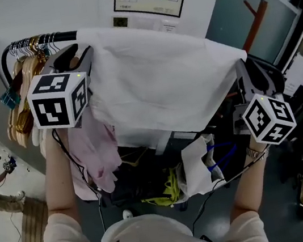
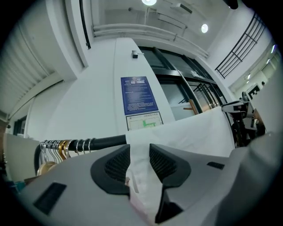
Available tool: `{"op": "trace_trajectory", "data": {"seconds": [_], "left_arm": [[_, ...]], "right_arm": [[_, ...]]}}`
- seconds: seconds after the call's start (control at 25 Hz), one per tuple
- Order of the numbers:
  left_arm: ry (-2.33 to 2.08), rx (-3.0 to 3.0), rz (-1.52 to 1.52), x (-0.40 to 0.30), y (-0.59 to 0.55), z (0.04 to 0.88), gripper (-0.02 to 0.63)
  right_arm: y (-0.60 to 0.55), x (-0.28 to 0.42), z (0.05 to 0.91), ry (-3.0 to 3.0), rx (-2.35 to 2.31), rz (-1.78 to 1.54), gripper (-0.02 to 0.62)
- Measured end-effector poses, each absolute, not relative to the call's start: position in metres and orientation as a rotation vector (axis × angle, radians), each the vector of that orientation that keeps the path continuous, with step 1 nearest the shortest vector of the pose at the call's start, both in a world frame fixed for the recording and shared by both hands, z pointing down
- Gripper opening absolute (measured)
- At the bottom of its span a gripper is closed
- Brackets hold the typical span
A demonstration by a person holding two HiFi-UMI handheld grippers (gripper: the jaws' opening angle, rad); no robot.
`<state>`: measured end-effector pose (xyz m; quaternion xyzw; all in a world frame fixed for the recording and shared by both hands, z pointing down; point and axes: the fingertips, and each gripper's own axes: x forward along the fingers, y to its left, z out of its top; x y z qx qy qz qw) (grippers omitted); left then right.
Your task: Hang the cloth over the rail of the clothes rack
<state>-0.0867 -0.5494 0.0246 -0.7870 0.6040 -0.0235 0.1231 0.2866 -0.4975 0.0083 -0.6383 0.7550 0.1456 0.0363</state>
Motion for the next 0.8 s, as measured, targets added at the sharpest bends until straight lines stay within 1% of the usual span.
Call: {"op": "trace_trajectory", "data": {"seconds": [0.16, 0.44, 0.48, 0.52, 0.56, 0.6, 0.8], "left_arm": [[1.822, -2.297, 0.022, -0.098, -0.558, 0.021, 0.123], [1.786, -2.329, 0.071, -0.091, -0.562, 0.016, 0.118], [1.791, -2.321, 0.085, -0.091, -0.560, 0.014, 0.105], [1.800, -2.313, 0.104, -0.093, -0.559, 0.012, 0.059], [1.807, -2.311, 0.124, -0.095, -0.559, 0.010, 0.035], [1.810, -2.317, 0.143, -0.096, -0.559, 0.008, 0.025], [1.787, -2.376, 0.218, -0.097, -0.560, 0.002, 0.020]], "right_arm": [[-0.495, 0.283, 0.009, 2.332, -1.968, 0.464, 0.092], [-0.497, 0.282, 0.007, 2.343, -1.990, 0.481, 0.089], [-0.496, 0.283, 0.006, 2.337, -1.995, 0.481, 0.069], [-0.495, 0.285, 0.005, 2.326, -1.996, 0.479, 0.047], [-0.495, 0.288, 0.004, 2.313, -1.994, 0.472, 0.038], [-0.494, 0.290, 0.003, 2.302, -1.988, 0.460, 0.032], [-0.492, 0.296, -0.004, 2.273, -1.940, 0.408, 0.028]]}}
